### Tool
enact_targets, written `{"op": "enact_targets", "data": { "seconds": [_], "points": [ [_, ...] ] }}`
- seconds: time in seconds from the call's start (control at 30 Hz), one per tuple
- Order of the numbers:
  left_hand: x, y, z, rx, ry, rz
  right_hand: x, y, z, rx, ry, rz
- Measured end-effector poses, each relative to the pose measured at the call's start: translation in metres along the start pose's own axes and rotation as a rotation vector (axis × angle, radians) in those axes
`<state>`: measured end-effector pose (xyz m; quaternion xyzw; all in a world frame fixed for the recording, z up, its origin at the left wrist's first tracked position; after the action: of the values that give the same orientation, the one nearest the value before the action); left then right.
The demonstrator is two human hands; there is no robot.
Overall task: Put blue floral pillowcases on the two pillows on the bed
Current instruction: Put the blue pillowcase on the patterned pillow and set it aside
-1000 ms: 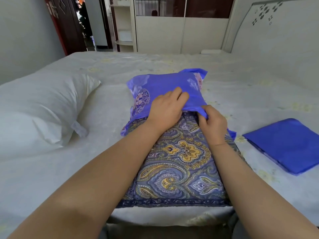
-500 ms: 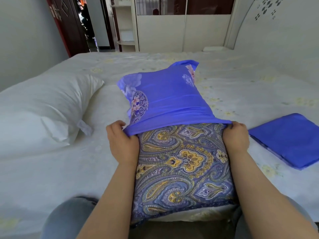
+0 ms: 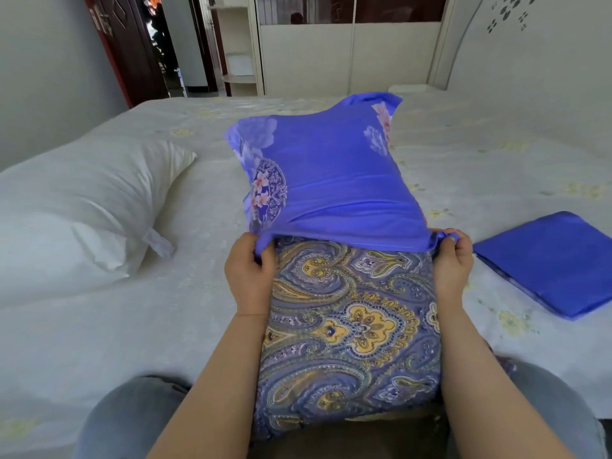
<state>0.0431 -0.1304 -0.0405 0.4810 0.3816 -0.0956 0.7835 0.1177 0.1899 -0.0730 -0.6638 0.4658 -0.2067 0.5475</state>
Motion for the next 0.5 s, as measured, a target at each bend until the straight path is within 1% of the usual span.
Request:
{"op": "enact_targets", "data": {
  "seconds": [0.1, 0.13, 0.17, 0.2, 0.27, 0.3, 0.33, 0.37, 0.43, 0.47, 0.5],
  "points": [
    [0.01, 0.033, 0.0, -0.067, -0.024, -0.22, -0.019, 0.008, 0.009, 0.078, 0.233, -0.125],
    [0.012, 0.039, 0.001, -0.102, -0.051, -0.265, -0.024, 0.012, 0.011, 0.077, 0.306, -0.17],
    [0.013, 0.041, 0.001, -0.12, -0.109, -0.269, -0.028, 0.016, 0.012, 0.068, 0.37, -0.21],
    [0.011, 0.041, 0.002, -0.124, -0.19, -0.236, -0.031, 0.019, 0.012, 0.052, 0.421, -0.246],
    [0.005, 0.041, 0.001, -0.1, -0.365, -0.123, -0.031, 0.017, 0.009, 0.035, 0.493, -0.281],
    [0.002, 0.043, 0.001, -0.123, -0.421, -0.087, -0.03, 0.016, 0.007, 0.034, 0.509, -0.293],
    [-0.001, 0.046, 0.0, -0.192, -0.458, -0.074, -0.029, 0.013, 0.004, 0.033, 0.507, -0.293],
    [-0.003, 0.051, -0.001, -0.289, -0.485, -0.082, -0.029, 0.011, 0.001, 0.04, 0.47, -0.298],
    [0.002, 0.061, -0.005, -0.468, -0.557, -0.08, -0.028, 0.007, -0.006, 0.131, 0.3, -0.299],
    [0.008, 0.066, -0.008, -0.506, -0.604, -0.063, -0.028, 0.001, -0.008, 0.207, 0.21, -0.239],
    [0.017, 0.071, -0.01, -0.515, -0.65, -0.052, -0.029, -0.005, -0.01, 0.288, 0.135, -0.131]
  ]
}}
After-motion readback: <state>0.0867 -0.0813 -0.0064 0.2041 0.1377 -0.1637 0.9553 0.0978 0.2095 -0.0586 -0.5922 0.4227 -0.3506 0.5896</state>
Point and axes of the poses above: each hand's wrist, its own x-axis away from the middle knuckle, its own z-axis out of the back of the hand, y = z × x, the point moved 6 cm from there along -x, towards the middle knuckle, and after that the axes turned 9 degrees about -x, right-handed, at the moved point
